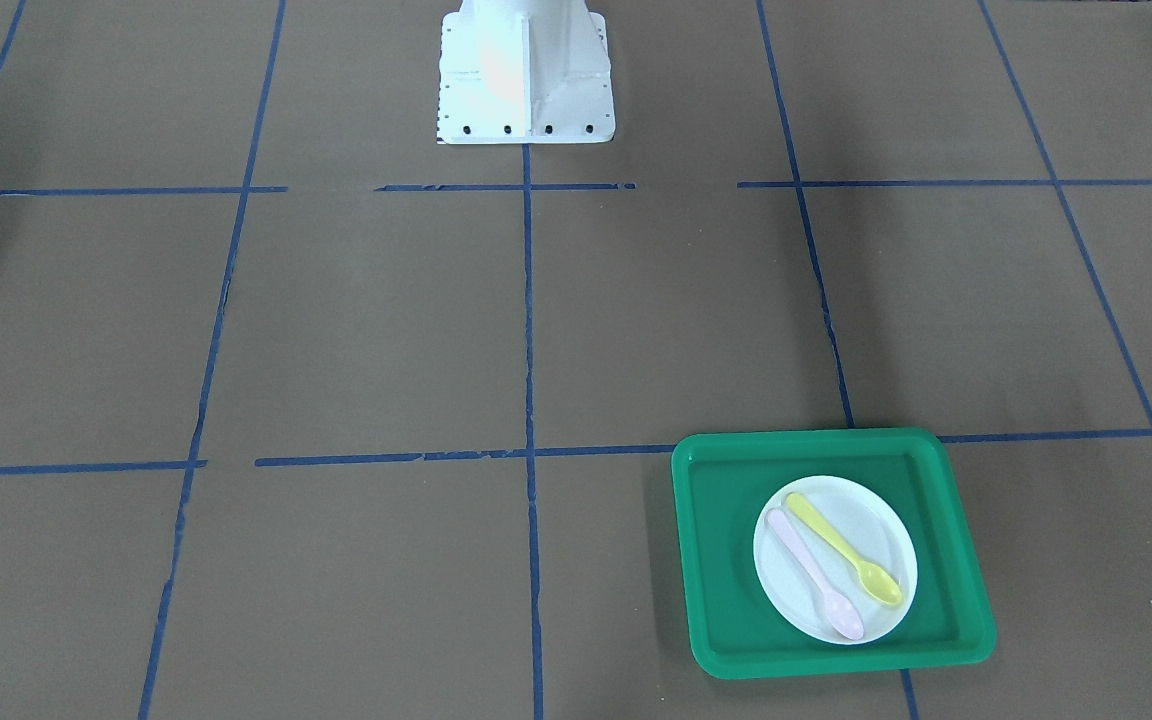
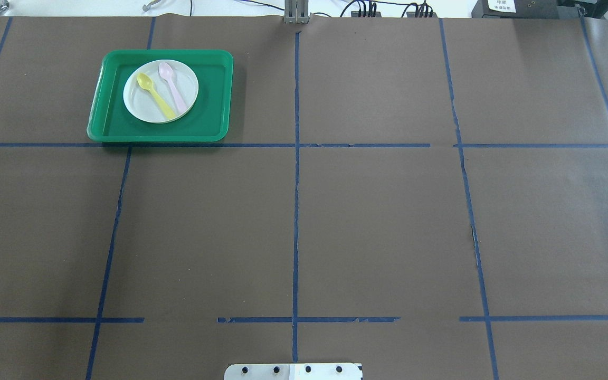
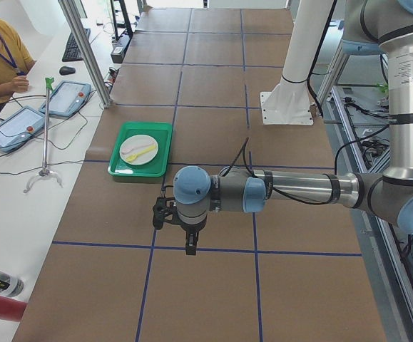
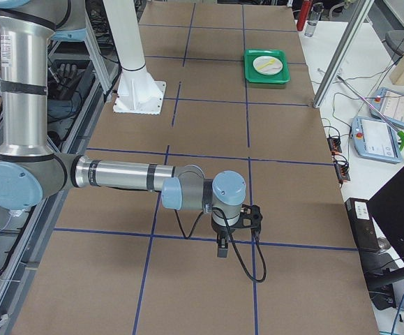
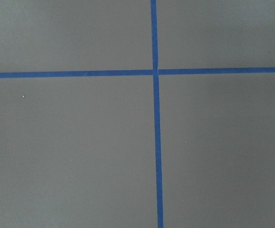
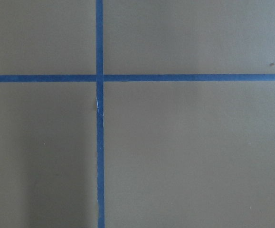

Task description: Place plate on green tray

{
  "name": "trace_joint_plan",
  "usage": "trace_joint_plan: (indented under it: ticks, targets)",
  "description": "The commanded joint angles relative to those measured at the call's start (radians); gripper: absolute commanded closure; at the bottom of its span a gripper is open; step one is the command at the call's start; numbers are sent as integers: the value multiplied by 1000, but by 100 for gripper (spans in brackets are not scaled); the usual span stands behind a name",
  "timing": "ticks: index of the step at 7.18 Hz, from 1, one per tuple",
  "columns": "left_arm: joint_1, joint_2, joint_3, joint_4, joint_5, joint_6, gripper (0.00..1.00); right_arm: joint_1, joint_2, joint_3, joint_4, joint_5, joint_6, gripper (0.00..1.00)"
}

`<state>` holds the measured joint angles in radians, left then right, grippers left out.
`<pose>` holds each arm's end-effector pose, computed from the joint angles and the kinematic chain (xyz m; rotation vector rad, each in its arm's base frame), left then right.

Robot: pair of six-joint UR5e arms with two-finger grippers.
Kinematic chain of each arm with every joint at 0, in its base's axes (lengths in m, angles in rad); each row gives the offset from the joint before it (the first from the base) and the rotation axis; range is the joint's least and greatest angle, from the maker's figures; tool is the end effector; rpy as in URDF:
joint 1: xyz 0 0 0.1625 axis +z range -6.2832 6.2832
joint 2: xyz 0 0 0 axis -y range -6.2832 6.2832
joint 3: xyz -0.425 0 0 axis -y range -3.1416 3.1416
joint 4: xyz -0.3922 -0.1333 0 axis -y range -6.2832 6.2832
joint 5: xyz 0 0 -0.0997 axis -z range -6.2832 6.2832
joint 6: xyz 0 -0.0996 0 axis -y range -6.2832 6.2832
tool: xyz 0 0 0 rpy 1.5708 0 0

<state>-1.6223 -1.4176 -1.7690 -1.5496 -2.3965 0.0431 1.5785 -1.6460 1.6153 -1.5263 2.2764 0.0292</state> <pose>-0.0821 -0.4246 0.6300 0.0615 0.8237 0.0019 0.0723 -0.4603 0.6728 0.0056 -0.7057 0.0305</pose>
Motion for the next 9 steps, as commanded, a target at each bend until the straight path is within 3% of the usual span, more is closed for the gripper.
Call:
trace_joint_plan:
  ticks: [1, 3, 5, 9]
  targets:
    - [1, 3, 3, -3, -6, 4, 0, 0, 0, 0, 0, 0, 0, 0]
    - [1, 0, -9, -9, -7, 3, 0, 0, 0, 0, 0, 0, 0, 0]
    - [1, -12, 17, -126, -7, 6, 0, 0, 0, 0, 0, 0, 0, 0]
    - [-1, -11, 29, -135, 2, 8, 0, 0, 0, 0, 0, 0, 0, 0]
